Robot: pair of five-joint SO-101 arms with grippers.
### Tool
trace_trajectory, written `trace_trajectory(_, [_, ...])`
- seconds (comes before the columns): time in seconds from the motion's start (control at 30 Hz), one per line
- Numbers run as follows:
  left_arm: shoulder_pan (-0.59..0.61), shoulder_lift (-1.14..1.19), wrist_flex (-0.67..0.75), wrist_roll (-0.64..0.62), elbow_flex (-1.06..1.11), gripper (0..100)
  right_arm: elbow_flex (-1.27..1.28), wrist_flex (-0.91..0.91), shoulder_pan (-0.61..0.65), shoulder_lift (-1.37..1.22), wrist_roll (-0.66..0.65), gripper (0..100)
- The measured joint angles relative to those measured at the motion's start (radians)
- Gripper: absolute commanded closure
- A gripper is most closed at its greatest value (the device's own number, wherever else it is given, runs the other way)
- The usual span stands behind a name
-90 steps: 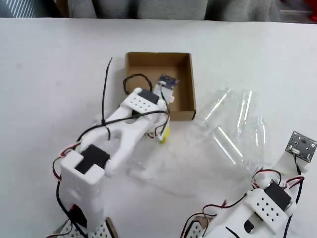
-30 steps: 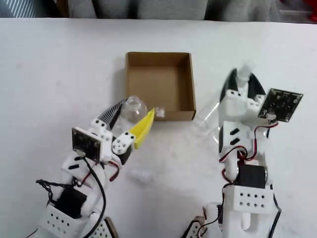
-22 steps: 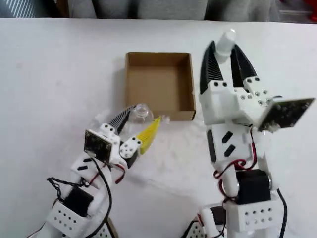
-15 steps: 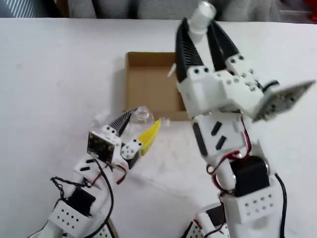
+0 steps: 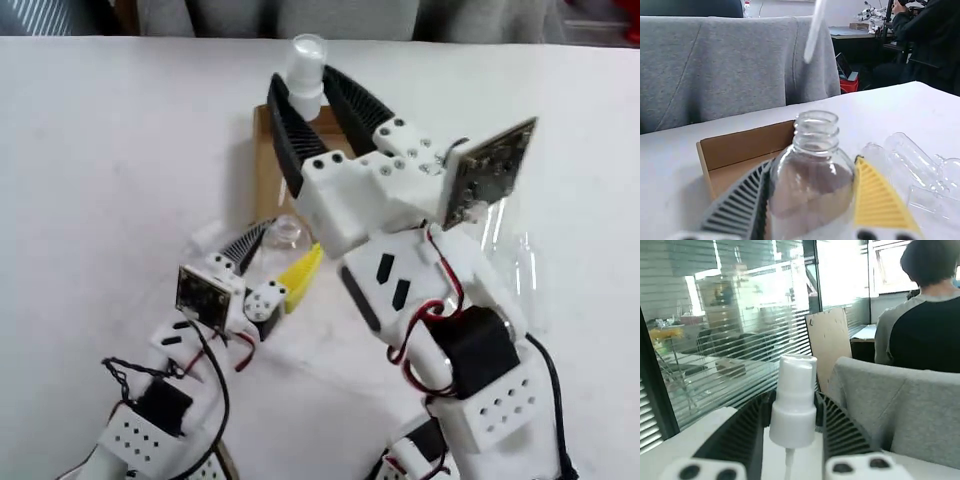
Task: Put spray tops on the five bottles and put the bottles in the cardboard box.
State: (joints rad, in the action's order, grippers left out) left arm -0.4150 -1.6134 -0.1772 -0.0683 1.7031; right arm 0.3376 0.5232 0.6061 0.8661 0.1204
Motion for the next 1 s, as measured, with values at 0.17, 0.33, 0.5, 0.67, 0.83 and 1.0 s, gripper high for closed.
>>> trace_trajectory(0.17, [0.000,0.000,0.000,0.000,0.000,89,0.133,-0.029,0.000,0.048,0.000,98.3])
trace_trajectory(0.33, [0.000,0.000,0.000,0.000,0.000,89,0.232,-0.078,0.000,0.075,0.000,98.3])
trace_trajectory(0.5, [0.000,0.000,0.000,0.002,0.000,89,0.247,-0.086,0.000,0.077,0.000,98.3])
trace_trajectory(0.67, [0.000,0.000,0.000,0.002,0.000,89,0.287,-0.086,0.000,0.086,0.000,98.3])
trace_trajectory(0.83, [0.000,0.000,0.000,0.002,0.000,89,0.407,-0.087,0.005,0.089,0.000,98.3])
trace_trajectory(1.0, [0.000,0.000,0.000,0.002,0.000,89,0.483,-0.087,0.005,0.091,0.000,98.3])
